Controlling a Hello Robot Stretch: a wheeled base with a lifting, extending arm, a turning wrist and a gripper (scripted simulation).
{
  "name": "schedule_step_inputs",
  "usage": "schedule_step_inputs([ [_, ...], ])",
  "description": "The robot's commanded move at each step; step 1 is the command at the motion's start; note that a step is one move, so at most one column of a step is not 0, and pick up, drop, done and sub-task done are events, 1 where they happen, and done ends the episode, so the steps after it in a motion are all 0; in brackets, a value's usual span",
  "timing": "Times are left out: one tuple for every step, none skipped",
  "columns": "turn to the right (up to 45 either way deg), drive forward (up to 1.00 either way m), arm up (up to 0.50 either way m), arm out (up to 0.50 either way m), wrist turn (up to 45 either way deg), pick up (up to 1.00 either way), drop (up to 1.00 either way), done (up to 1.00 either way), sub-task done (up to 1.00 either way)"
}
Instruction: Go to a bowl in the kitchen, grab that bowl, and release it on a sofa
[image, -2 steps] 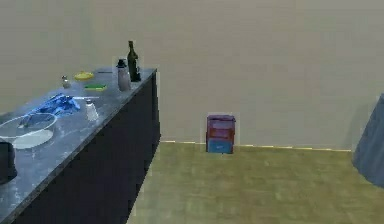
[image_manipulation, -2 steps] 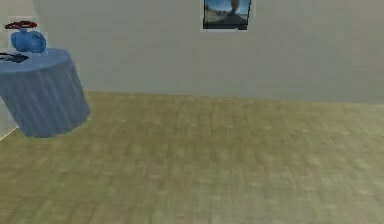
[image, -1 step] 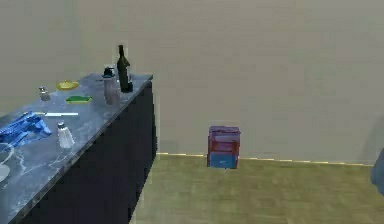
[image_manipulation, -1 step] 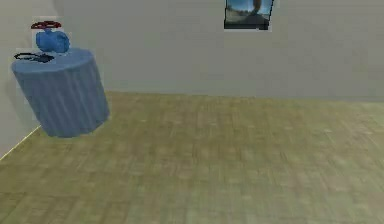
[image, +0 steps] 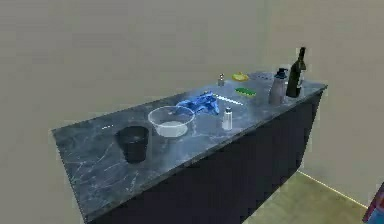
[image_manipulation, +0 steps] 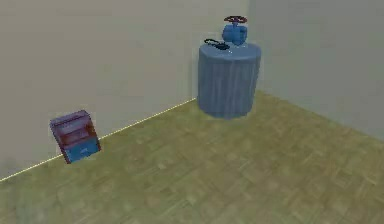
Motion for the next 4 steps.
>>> schedule_step_inputs([
  [-45.0,0.0,0.0,0.0,0.0,0.0,0.0,0.0,0.0],
  [-45.0,0.0,0.0,0.0,0.0,0.0,0.0,0.0,0.0],
  [0.0,0.0,0.5,0.0,0.0,0.0,0.0,0.0,0.0],
  [0.0,0.0,0.38,0.0,0.0,0.0,0.0,0.0,0.0],
])
